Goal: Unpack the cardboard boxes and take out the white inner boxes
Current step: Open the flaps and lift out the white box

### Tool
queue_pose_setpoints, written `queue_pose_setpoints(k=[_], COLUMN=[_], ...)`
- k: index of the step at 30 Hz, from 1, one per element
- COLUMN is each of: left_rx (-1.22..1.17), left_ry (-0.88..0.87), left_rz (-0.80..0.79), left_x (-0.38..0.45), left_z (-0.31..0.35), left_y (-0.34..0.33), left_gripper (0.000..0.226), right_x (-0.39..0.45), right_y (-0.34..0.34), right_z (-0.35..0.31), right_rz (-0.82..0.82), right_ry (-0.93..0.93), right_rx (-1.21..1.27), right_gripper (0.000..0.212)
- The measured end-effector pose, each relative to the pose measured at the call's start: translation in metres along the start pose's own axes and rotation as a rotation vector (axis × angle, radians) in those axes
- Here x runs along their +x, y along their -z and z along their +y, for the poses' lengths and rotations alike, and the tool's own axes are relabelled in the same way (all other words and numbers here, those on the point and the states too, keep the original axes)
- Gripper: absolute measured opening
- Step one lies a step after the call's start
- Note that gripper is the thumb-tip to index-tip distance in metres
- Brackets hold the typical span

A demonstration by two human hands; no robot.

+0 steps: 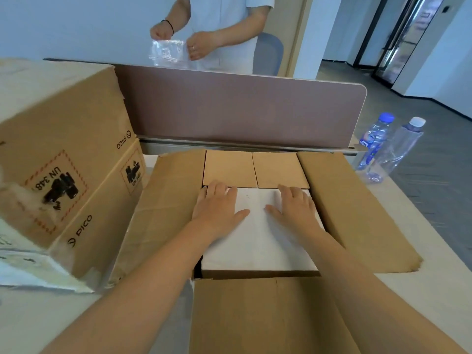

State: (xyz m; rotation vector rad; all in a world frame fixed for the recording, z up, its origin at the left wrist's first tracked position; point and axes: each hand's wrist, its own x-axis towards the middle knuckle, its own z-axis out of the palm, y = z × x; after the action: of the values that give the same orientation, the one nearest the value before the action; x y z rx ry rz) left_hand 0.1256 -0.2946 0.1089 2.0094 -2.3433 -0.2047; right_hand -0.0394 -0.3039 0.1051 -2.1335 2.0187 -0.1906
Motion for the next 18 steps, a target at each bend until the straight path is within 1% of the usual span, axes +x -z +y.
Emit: queue_pose_setpoints(k=[4,7,10,13,15,18], left_rx=[0.082,0.126,0.184,0.285,0.293,0.258], left_ry=[-0.032,-0.019,-0.031,-0.122,-0.113,-0.03], left_rz=[-0.037,0.0,0.082,0.301,0.367,0.278], left_x=[0.0,0.004,0.012,0.029,0.041,0.062], left_z=[-0.001,-0.002,-0.005,-0.014,-0.017,-0.02], left_y=[-0.002,0.002,0.011,0.017,0.026,0.027], left_gripper=[0.06,0.065,0.067,0.066,0.064,0.072], right_x=[-0.001,0.001,0.008,0.021,0.033,0.055], right_y=[-0.008,-0.006,0.003,0.016,0.024,0.031], right_z=[0.0,0.001,0.001,0.001,0.001,0.003], right_rz=[0.08,0.103,0.129,0.162,0.182,0.192], right_ry=[0.019,0.034,0.056,0.081,0.101,0.111], right_rx=[0.015,-0.044,-0.084,-0.067,-0.055,-0.053], right_gripper=[0.059,0.062,0.065,0.067,0.068,0.069])
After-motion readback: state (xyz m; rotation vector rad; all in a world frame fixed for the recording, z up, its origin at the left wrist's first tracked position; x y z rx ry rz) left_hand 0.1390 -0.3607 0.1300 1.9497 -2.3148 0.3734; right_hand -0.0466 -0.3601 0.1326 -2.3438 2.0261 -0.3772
